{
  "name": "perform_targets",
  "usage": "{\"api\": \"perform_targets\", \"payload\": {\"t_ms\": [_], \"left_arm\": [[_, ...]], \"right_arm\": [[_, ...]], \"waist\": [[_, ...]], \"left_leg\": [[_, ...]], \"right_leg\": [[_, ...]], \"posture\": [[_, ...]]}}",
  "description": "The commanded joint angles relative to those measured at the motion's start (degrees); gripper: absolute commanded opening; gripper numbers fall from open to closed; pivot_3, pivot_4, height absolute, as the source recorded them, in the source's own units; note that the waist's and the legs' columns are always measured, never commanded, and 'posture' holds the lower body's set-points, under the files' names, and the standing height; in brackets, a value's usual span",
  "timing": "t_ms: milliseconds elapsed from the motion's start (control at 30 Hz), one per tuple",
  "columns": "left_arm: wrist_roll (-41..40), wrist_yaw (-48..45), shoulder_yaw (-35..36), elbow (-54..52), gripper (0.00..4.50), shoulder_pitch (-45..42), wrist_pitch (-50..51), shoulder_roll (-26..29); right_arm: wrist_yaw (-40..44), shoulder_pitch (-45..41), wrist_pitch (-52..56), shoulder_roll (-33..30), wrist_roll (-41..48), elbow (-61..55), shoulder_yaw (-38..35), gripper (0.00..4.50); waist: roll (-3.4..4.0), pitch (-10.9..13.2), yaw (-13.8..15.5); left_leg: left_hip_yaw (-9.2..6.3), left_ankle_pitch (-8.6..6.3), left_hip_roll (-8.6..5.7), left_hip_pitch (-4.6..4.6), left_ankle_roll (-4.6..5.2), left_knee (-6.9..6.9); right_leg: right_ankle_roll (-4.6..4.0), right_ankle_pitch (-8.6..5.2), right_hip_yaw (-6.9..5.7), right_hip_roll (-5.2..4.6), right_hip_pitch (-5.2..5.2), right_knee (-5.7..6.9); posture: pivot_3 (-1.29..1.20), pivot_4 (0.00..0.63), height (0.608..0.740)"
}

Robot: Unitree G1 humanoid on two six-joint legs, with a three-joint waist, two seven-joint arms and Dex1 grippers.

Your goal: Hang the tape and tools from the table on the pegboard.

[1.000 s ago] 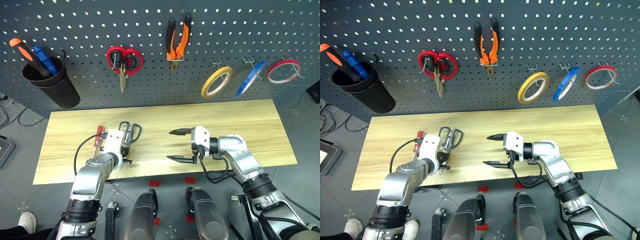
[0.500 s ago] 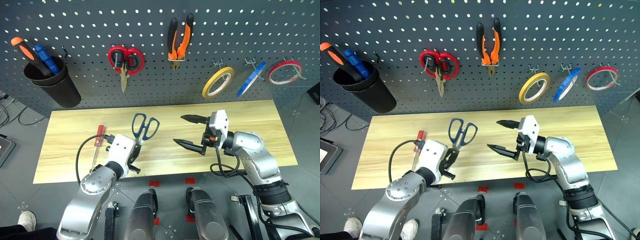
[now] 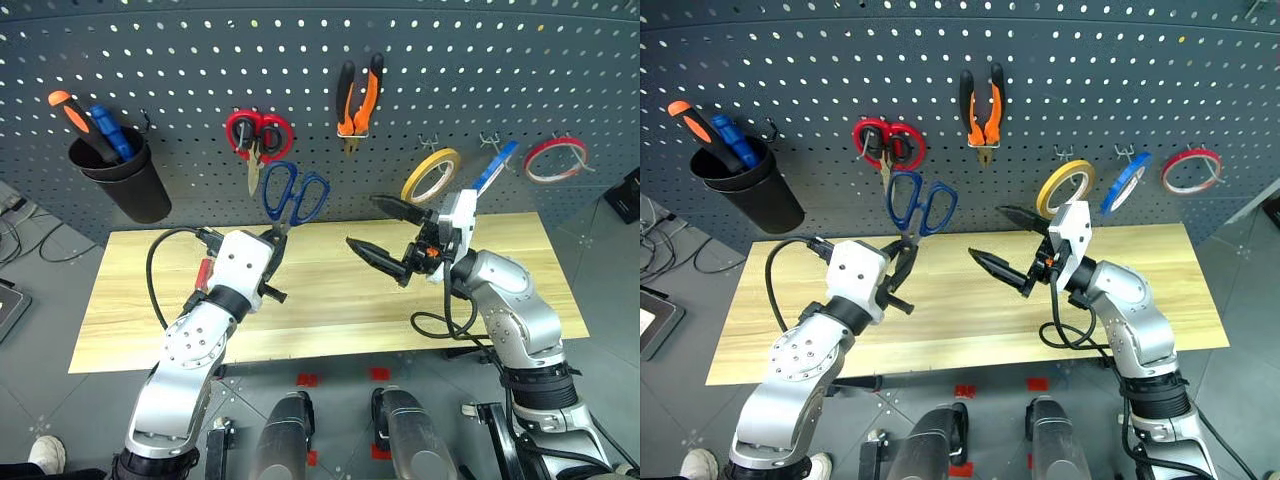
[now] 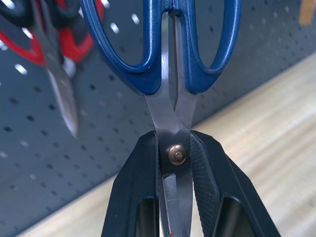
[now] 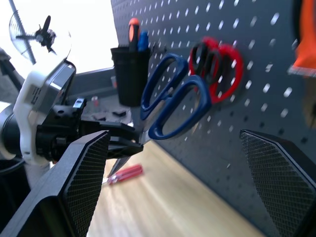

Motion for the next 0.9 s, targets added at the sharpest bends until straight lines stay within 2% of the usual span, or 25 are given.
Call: {"api": "perform_targets", "payload": {"t_ms": [33, 433, 900], "left_arm": [[0.7, 0.4, 2.1, -1.1, 0.61, -1.0, -3.3, 0.0], [1.0, 1.8, 5.1, 3.8, 0.61, -5.6, -5.8, -1.3], [-0.3, 2.4, 6.6, 5.1, 0.61, -5.4, -4.0, -3.3]], "right_arm": [[-0.8, -1.4, -1.6, 0.6, 1.5, -1.8, -1.7, 4.5], [-1.4, -3.3, -2.6, 1.6, 1.1, -1.7, -1.1, 4.5], [-1.8, -4.0, -3.4, 1.4, 0.3, -0.7, -0.9, 4.5]], "waist": [[-0.06, -0.3, 0.0], [-0.09, -1.4, -0.1], [-0.1, -1.8, -0.3]], "left_leg": [[0.0, 0.0, 0.0, 0.0, 0.0, 0.0], [0.06, 0.0, 0.0, 0.01, 0.01, 0.05], [0.08, 0.0, 0.01, 0.01, 0.01, 0.1]], "right_leg": [[0.0, 0.0, 0.01, 0.0, 0.0, -0.01], [0.0, 0.0, 0.02, 0.05, 0.0, 0.06], [-0.01, 0.01, 0.07, 0.06, -0.01, 0.1]], "posture": [[-0.17, 0.194, 0.74], [-0.18, 0.192, 0.74], [-0.18, 0.198, 0.74]]}}
